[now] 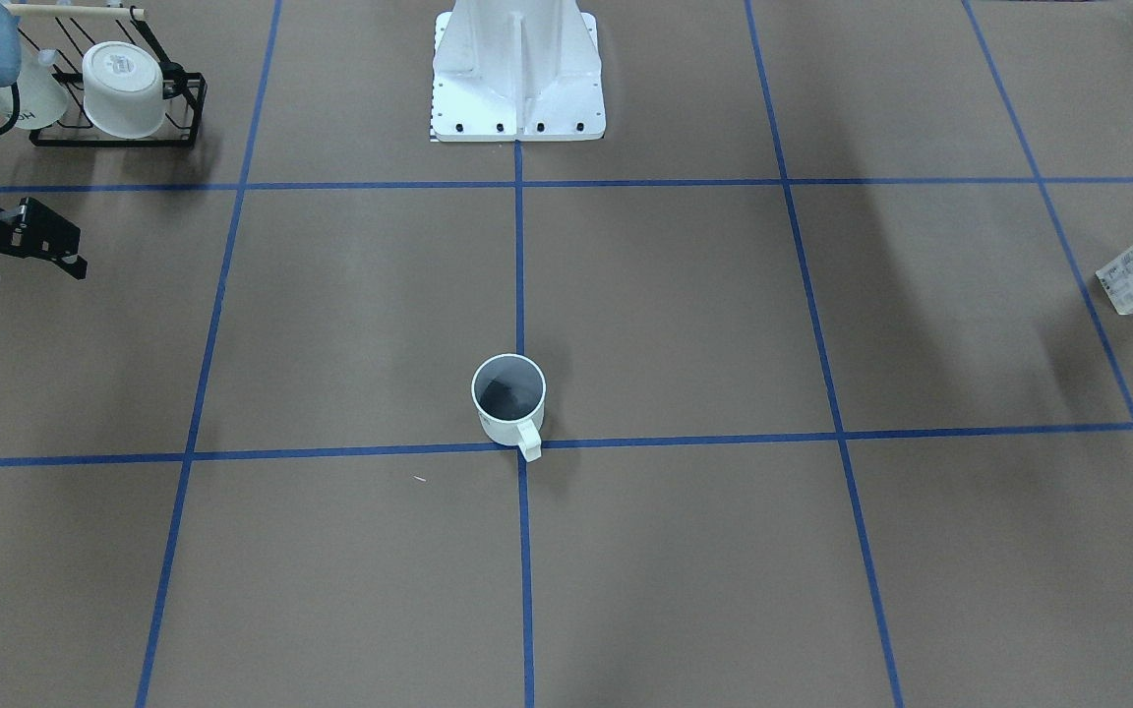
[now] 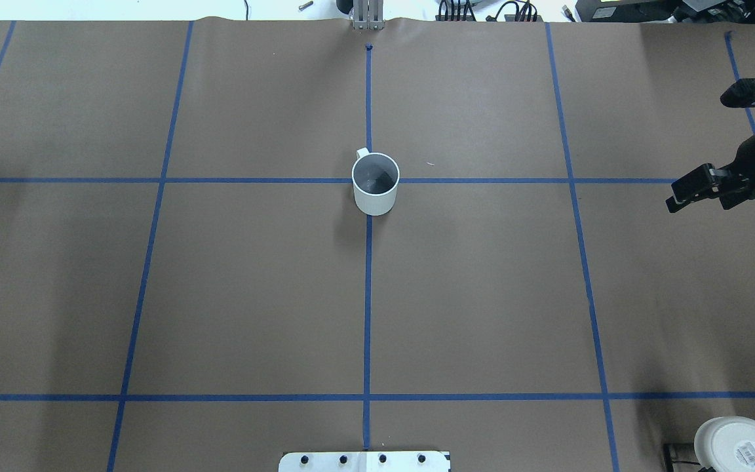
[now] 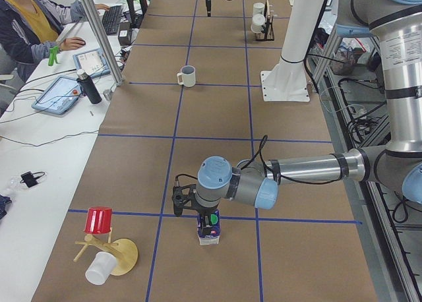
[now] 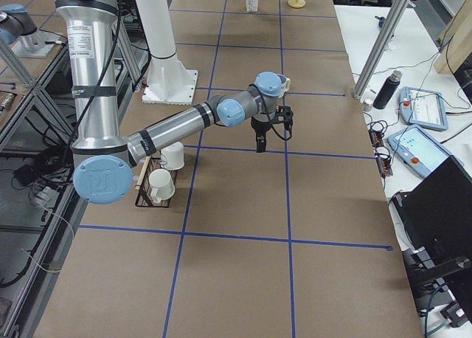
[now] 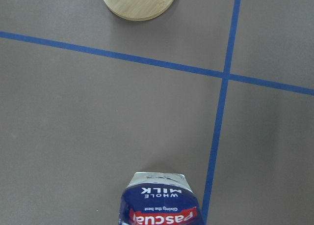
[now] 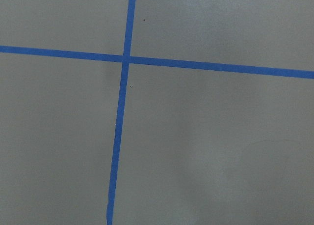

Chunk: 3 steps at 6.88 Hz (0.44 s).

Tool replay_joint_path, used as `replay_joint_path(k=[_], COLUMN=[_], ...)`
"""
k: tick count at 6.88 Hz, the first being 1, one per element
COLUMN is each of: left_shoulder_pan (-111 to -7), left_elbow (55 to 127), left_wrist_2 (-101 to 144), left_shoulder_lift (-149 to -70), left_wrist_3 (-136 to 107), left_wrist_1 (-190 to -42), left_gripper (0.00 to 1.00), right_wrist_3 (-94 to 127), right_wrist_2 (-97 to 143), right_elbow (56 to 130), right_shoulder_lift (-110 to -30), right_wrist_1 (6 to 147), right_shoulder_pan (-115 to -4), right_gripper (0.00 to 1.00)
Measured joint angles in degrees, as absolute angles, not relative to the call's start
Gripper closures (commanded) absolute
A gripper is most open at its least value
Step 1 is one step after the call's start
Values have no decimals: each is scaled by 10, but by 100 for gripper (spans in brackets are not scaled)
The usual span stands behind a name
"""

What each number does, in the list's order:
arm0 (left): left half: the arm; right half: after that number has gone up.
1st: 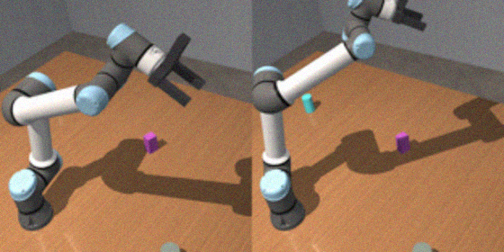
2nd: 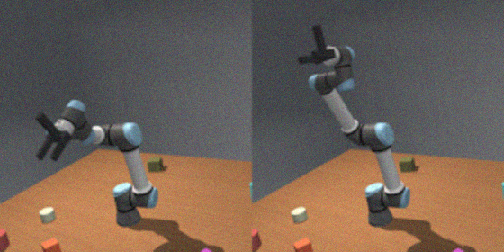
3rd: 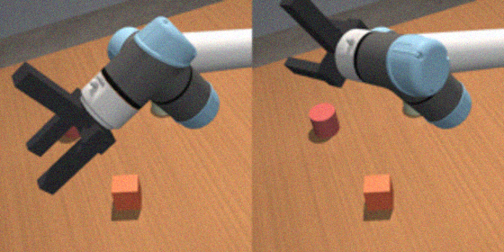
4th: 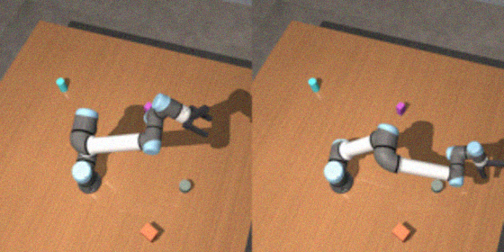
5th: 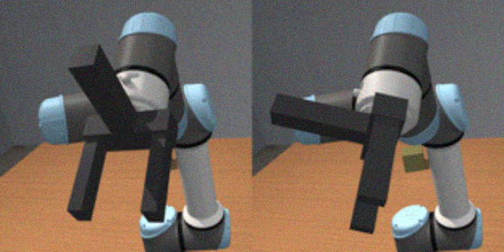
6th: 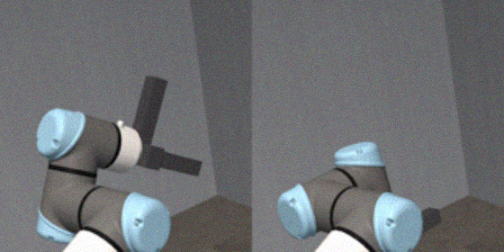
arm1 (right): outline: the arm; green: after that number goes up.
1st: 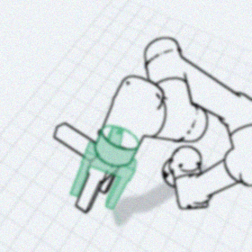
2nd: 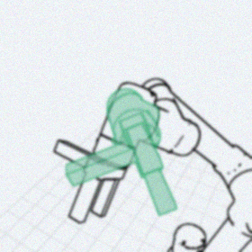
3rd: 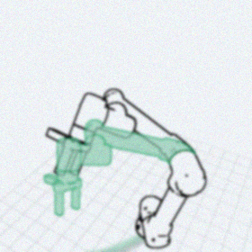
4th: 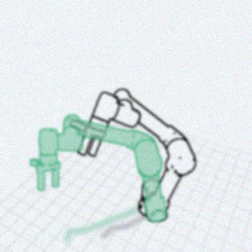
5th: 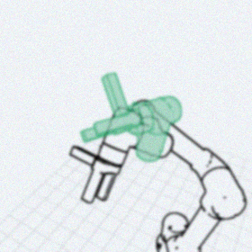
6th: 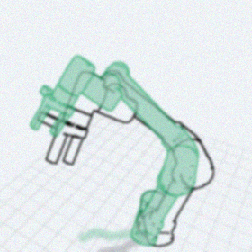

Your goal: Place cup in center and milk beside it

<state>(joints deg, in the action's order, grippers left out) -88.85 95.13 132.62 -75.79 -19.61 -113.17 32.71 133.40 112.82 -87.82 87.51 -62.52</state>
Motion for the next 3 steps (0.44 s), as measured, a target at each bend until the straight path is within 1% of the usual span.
replay_joint_path(k=[1,2,3], left_shoulder_pan=[-886,-885,-884], left_elbow=[932,919,914], left_wrist_2=[1325,1326,1329], left_shoulder_lift=[-756,-755,-756], left_wrist_3=[-192,-194,-196], left_wrist_1=[-1158,-1176,-1183], left_gripper=[9,51,100], right_wrist_3=[325,325,324], right_wrist_2=[1335,1335,1335], right_elbow=[1128,1129,1130], right_shoulder_lift=[-879,-880,-880], right_wrist_1=[875,875,875], right_shoulder_pan=[-626,-627,-628], right_gripper=[0,0,0])
